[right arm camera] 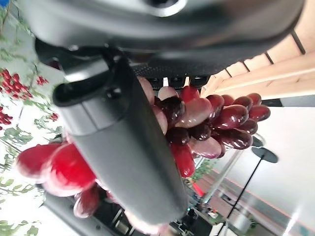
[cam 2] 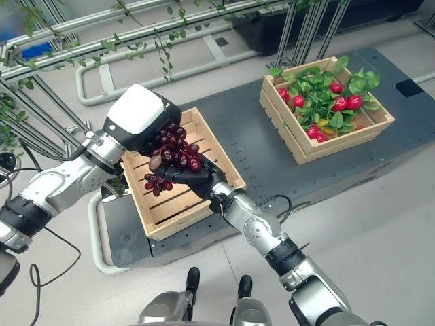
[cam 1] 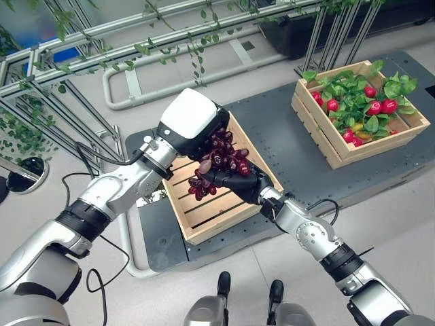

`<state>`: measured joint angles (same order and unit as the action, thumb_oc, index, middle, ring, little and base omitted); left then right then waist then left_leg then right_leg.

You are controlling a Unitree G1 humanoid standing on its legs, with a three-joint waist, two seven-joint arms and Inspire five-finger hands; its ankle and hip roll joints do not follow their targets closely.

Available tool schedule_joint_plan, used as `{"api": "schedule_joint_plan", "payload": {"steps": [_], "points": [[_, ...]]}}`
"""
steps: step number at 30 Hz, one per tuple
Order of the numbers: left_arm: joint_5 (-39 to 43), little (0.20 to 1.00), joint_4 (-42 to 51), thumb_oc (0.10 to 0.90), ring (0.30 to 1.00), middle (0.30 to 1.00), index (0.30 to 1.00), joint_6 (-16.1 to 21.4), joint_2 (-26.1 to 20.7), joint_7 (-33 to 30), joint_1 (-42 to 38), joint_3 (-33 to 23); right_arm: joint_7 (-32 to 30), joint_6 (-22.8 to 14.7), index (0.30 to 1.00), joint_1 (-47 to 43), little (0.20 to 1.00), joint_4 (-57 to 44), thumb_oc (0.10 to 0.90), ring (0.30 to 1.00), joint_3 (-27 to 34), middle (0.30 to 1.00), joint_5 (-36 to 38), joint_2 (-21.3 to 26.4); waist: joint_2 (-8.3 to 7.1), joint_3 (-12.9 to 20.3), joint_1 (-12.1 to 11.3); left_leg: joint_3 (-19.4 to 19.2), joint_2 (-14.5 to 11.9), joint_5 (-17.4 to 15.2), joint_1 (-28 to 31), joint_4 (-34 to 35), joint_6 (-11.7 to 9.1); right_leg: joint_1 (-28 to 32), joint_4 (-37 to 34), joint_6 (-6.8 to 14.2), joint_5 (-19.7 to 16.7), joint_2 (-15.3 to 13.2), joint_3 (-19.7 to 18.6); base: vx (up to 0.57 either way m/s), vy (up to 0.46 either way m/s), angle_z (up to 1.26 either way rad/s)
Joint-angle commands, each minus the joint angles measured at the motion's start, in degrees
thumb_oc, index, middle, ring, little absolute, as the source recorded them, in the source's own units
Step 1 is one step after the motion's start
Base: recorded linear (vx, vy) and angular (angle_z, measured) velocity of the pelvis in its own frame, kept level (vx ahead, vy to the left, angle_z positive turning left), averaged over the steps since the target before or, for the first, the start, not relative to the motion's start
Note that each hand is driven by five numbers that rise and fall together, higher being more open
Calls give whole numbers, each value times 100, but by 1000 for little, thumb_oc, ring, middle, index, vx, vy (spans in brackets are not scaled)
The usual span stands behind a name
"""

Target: Pick up the fruits from the basket on one side to the basket on the other side

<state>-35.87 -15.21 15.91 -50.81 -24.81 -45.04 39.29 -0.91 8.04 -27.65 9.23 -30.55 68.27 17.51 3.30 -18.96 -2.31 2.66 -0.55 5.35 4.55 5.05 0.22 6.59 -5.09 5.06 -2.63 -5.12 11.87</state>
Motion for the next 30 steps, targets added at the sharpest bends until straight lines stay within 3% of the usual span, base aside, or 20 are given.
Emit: {"api": "schedule_joint_plan", "payload": {"steps": [1, 5, 7, 8, 9, 10, 15, 20, 30], "points": [[82, 300, 260, 400, 300, 300, 300, 394, 617, -205, -154, 19, 529, -744, 300, -90, 300, -59, 400, 300, -18, 300, 634, -866, -52, 1236, -108, -161, 86, -684, 336, -36, -24, 262, 81, -164, 314, -253, 19, 0, 0, 0], [89, 300, 354, 400, 300, 300, 300, 321, 651, -131, -124, 8, 525, -776, 300, -62, 300, -33, 400, 300, 29, 300, 671, -871, -62, 1256, -113, -158, 80, -686, 357, -28, -24, 284, 69, -163, 312, -244, 22, 0, 0, 0], [218, 300, 356, 400, 300, 300, 300, 100, 645, 61, -110, -6, 515, -812, 300, -56, 300, -6, 400, 300, 57, 300, 660, -861, -66, 1273, -111, -171, 74, -686, 358, -32, -28, 288, 60, -161, 304, -243, 17, 0, 0, 0], [236, 436, 338, 491, 436, 436, 436, -12, 663, 159, -72, -10, 506, -855, 300, -54, 300, -2, 400, 300, 59, 300, 651, -849, -70, 1276, -108, -178, 71, -690, 369, -25, -27, 295, 53, -156, 304, -240, 15, 0, 0, 0], [231, 436, 317, 491, 436, 436, 436, -90, 661, 215, -53, -11, 499, -893, 300, -42, 300, -4, 400, 300, 72, 300, 633, -838, -72, 1279, -104, -182, 70, -691, 376, -19, -27, 302, 41, -153, 298, -237, 12, 0, 0, 0], [231, 900, 306, 800, 900, 900, 900, -146, 636, 245, -34, -18, 498, -915, 300, -36, 300, -11, 400, 300, 95, 300, 619, -821, -76, 1282, -101, -182, 69, -691, 381, -17, -29, 309, 28, -151, 290, -235, 8, 0, 0, 0], [231, 900, 147, 800, 900, 900, 900, -374, 556, 435, 62, -94, 398, -1091, 300, -7, 300, -38, 400, 300, 238, 300, 489, -722, -82, 1323, -82, -212, 56, -685, 398, -5, -31, 320, 9, -136, 272, -227, -7, 0, 0, 0], [-415, 900, -256, 800, 900, 900, 900, -688, 384, 685, 274, -140, 425, -1195, 300, 206, 300, -214, 400, 300, 477, 300, 381, -492, -94, 1376, -2, -310, 38, -690, 398, -5, -31, 285, 9, -100, 244, -211, -65, -15, -10, -1], [-353, 900, -1310, 800, 900, 900, 900, -549, 147, 234, 468, -272, 654, -1299, 300, 600, 300, -223, 400, 300, 915, 300, 308, -30, -135, 1500, 188, -487, 19, -663, 325, -5, -42, 173, 9, -51, 163, -180, -185, -44, -15, -5]]}}
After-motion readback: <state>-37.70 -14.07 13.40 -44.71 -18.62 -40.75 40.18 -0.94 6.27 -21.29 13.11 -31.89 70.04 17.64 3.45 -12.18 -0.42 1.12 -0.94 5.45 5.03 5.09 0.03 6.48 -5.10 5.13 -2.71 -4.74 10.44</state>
